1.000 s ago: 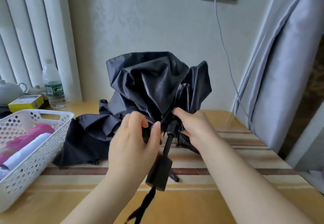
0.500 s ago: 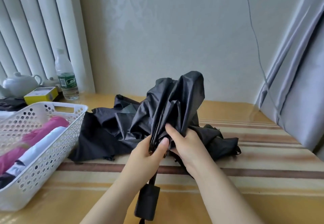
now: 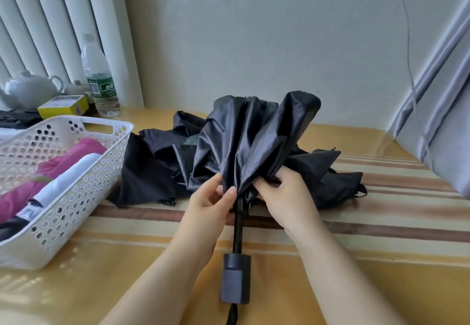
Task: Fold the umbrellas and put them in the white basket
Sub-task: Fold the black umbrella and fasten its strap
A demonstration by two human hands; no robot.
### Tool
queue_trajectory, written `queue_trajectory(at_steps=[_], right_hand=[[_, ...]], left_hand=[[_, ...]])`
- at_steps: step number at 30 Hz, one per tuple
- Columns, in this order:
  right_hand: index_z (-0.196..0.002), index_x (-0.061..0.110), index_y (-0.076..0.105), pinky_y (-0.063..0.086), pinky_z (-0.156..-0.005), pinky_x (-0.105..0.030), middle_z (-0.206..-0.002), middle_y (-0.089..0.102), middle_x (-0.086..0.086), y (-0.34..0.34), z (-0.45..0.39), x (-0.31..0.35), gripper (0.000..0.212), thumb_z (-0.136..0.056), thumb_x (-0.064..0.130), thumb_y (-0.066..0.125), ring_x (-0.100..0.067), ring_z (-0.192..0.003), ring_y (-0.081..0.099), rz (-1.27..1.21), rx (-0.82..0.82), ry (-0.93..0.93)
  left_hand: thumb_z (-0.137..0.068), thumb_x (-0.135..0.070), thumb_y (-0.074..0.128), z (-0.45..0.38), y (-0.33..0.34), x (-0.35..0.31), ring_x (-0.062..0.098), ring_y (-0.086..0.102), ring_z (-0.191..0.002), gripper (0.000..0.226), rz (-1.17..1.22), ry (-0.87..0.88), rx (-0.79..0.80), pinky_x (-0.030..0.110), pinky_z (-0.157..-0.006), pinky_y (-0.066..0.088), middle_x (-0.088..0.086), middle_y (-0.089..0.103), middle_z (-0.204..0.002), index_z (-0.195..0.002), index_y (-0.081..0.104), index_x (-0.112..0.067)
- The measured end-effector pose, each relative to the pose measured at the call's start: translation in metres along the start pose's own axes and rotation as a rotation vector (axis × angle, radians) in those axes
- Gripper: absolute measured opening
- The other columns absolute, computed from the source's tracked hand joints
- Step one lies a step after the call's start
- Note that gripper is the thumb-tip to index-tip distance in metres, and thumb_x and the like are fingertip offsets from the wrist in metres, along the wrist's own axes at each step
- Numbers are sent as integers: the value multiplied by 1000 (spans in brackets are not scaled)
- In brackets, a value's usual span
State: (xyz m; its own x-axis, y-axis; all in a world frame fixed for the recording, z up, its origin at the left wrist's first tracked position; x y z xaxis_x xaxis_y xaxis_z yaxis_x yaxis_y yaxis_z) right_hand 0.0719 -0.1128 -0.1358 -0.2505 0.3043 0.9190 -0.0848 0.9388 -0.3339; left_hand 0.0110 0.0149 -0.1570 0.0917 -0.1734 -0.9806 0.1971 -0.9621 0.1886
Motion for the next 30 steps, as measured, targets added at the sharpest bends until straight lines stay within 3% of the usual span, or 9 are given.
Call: queue_trajectory(at_steps=[2,6,9,11,14,17,24,27,30], right_hand=[[-92,18,71,42,-80,-10,-103,58,6,-6,6,6,17,-83,33,72,-6,-93,55,277,-65,-125],[-116,24,58,37,-99,-30,-120,33,5,-15,17,12,50,-74,46,76,-19,-120,34,502,-46,-5],[-110,15,50,38,-93,-25,-116,32,1,-33,34,23,53,-69,29,83,-24,-109,42,512,-457,-364],[-112,22,52,36,-87,-21,-112,31,7,-34,39,33,42,-78,35,73,-18,-103,42,558,-345,-526],[-139,43,37,32,-97,-29,-134,22,11,-25,26,27,50,-91,57,44,-15,-123,30,601,75,-123],[-148,39,24,25,-107,-37,-156,0,12,-19,15,15,59,-95,64,25,-23,-141,22,422,262,272],[-144,40,26,31,-96,-36,-151,22,2,-26,22,23,64,-88,69,38,-24,-138,29,412,134,221],[-140,29,27,33,-90,-37,-141,27,-4,-44,30,26,71,-84,71,40,-29,-131,33,570,-12,185],[-140,16,21,35,-82,-32,-138,44,-11,-49,30,25,84,-82,76,33,-30,-121,48,489,-25,288]], left_hand=[[-96,-4,53,2,-2,-1,14,65,-88,34,27,4,-32,32,-80,55,5,65,-94,-110,69,-30],[-95,1,51,3,-3,3,17,68,-91,32,84,-41,-90,33,-76,52,-1,73,-94,-106,67,-24],[-95,3,50,3,0,4,11,69,-83,31,115,-61,-92,25,-67,52,-6,74,-85,-106,65,-22],[-96,2,50,3,0,4,10,69,-84,31,130,-61,-79,24,-67,52,-6,73,-86,-109,65,-21],[-96,2,49,3,-1,5,9,69,-81,31,181,-67,-77,22,-63,53,-6,73,-85,-108,65,-22],[-95,6,47,3,-1,5,9,70,-77,31,249,-70,-39,20,-59,54,-4,73,-84,-109,65,-14],[-95,7,44,2,5,5,26,67,-101,34,308,-39,23,34,-82,57,13,69,-112,-122,60,-7],[-95,6,45,2,7,5,25,66,-105,35,317,-31,15,36,-89,55,14,68,-116,-123,60,-8],[-94,6,45,5,11,5,23,67,-100,35,350,-24,22,33,-85,57,12,69,-112,-121,62,-9]])
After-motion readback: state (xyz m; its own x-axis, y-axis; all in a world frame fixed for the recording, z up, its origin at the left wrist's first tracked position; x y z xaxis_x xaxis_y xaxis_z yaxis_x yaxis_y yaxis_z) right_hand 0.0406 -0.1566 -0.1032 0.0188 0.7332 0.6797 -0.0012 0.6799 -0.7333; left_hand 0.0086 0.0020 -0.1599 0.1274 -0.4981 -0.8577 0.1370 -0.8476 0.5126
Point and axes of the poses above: each hand's wrist, its own z-axis away from the middle knuckle, its own y-axis out of the palm, x = y × z, the point moved 2 cm from there along -z, towards the middle knuckle
